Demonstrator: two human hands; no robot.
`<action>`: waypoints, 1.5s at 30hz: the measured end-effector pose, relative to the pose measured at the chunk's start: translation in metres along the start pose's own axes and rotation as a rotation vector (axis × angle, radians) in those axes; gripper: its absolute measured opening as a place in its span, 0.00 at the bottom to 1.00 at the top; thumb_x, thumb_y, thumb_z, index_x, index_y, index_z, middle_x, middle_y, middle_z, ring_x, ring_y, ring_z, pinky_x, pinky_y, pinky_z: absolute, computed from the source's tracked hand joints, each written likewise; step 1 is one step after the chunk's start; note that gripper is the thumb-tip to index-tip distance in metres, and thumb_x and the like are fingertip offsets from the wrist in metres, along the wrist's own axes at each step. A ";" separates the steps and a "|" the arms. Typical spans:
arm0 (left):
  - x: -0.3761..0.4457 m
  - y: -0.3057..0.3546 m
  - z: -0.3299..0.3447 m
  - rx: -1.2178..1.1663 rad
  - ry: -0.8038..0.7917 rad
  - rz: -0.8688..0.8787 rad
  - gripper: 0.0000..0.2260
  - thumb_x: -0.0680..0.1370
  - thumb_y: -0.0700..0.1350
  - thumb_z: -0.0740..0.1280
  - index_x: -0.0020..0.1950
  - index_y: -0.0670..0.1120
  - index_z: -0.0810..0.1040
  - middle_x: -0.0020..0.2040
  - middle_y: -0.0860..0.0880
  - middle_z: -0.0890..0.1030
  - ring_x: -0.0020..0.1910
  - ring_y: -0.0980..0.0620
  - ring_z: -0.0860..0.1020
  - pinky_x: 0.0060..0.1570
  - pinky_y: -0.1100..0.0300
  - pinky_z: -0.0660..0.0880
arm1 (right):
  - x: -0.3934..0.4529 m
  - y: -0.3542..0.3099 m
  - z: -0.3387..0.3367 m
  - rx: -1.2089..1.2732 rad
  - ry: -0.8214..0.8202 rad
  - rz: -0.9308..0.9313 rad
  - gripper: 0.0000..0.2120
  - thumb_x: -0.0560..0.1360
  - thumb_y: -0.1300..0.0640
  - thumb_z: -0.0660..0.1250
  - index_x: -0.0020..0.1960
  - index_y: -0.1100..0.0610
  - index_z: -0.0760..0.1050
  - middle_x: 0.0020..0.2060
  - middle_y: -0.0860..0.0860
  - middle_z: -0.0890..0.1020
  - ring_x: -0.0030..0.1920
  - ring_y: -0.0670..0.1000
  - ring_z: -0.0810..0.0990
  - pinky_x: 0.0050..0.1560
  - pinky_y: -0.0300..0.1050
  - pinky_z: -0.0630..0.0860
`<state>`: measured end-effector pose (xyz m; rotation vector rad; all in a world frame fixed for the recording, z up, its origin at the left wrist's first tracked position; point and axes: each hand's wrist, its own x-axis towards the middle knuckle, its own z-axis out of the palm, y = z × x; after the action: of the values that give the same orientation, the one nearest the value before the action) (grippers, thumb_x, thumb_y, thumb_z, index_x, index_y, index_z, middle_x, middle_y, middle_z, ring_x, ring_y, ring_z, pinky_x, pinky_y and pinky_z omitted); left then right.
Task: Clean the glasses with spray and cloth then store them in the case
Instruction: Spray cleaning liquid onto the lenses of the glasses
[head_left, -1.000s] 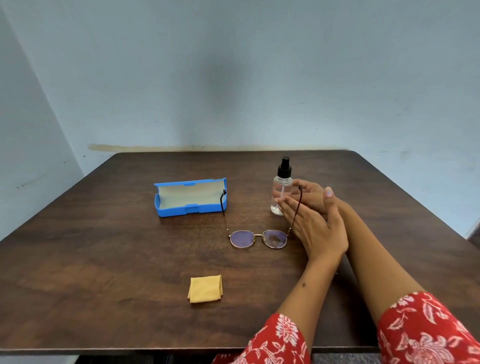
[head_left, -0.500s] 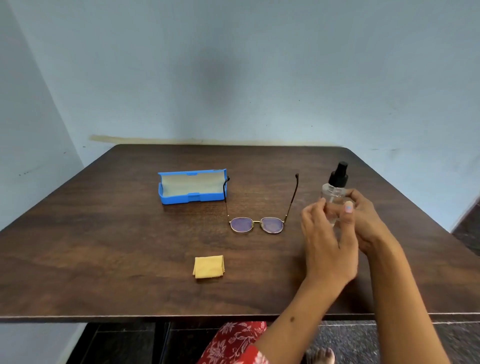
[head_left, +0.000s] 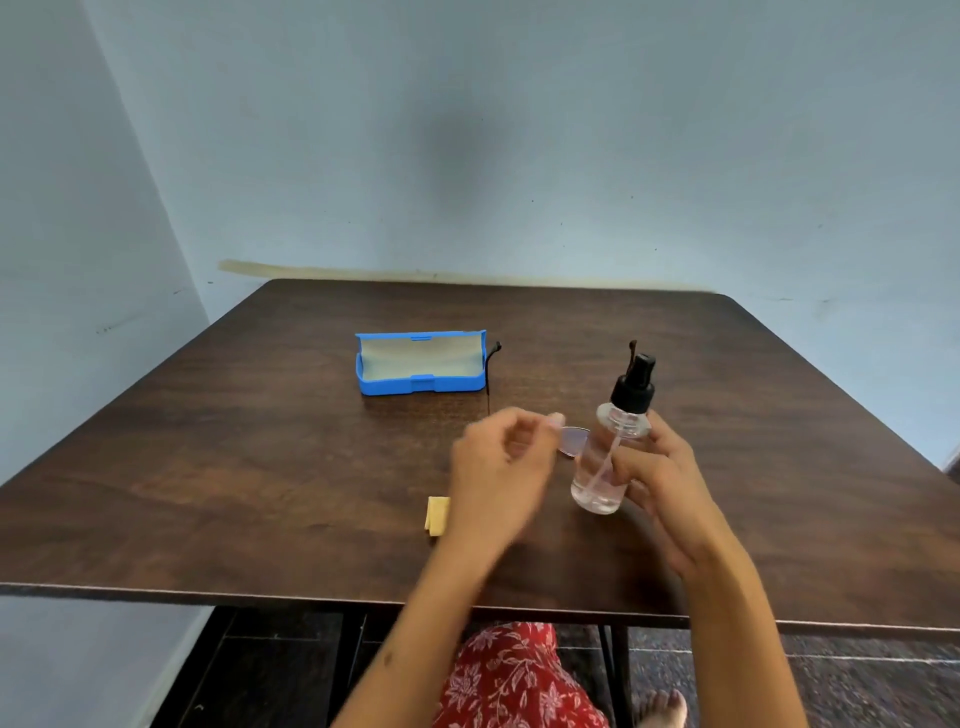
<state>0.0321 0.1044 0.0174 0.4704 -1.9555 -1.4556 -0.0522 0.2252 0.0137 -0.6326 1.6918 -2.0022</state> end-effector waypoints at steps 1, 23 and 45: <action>0.010 -0.006 -0.012 0.019 0.069 -0.014 0.04 0.74 0.47 0.70 0.39 0.50 0.81 0.35 0.53 0.83 0.35 0.58 0.80 0.43 0.58 0.78 | 0.000 0.000 0.002 0.027 -0.003 0.003 0.21 0.58 0.67 0.58 0.48 0.56 0.76 0.41 0.52 0.85 0.43 0.52 0.83 0.44 0.45 0.77; 0.095 -0.062 -0.050 0.353 -0.412 0.013 0.02 0.72 0.41 0.73 0.44 0.46 0.84 0.41 0.49 0.85 0.40 0.57 0.82 0.45 0.65 0.78 | 0.042 -0.003 0.004 0.069 -0.117 0.044 0.19 0.67 0.57 0.67 0.57 0.53 0.68 0.38 0.57 0.80 0.29 0.52 0.77 0.31 0.48 0.78; 0.108 -0.068 -0.058 0.122 0.106 0.108 0.05 0.68 0.38 0.76 0.38 0.46 0.82 0.36 0.49 0.84 0.38 0.53 0.82 0.43 0.63 0.79 | 0.091 0.030 0.054 -1.156 0.086 -0.672 0.36 0.73 0.55 0.64 0.70 0.31 0.49 0.40 0.50 0.74 0.33 0.51 0.77 0.33 0.46 0.75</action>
<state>-0.0130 -0.0259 -0.0061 0.4784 -1.9614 -1.2252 -0.0913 0.1239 -0.0021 -1.6607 2.9118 -1.1486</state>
